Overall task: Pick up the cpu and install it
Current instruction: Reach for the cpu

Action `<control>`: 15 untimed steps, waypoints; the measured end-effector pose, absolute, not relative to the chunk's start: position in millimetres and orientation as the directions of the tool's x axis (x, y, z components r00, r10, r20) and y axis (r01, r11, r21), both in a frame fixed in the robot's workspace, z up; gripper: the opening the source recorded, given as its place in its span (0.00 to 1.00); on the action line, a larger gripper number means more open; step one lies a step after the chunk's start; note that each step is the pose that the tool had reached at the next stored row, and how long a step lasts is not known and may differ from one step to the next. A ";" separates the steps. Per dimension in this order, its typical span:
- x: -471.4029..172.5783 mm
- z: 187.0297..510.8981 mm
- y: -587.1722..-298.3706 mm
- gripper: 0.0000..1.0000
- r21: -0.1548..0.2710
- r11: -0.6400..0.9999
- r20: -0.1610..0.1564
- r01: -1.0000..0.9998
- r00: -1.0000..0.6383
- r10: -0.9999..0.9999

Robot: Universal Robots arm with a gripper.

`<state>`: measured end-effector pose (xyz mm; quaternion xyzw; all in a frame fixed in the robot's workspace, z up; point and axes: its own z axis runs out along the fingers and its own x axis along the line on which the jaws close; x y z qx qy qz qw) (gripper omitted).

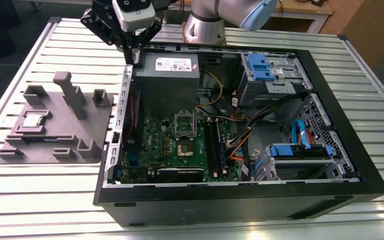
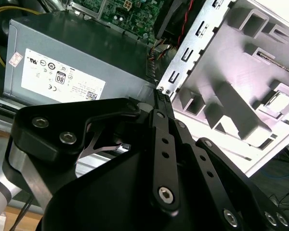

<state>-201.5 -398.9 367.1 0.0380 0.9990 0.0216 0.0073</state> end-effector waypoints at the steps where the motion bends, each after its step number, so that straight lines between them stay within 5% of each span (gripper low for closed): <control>1: -201.7 367.0 -398.9 0.10 0.044 0.996 -0.013 0.076 -0.997 0.076; 15: -207.8 364.0 -398.9 0.10 0.044 0.996 -0.013 0.076 -0.997 0.076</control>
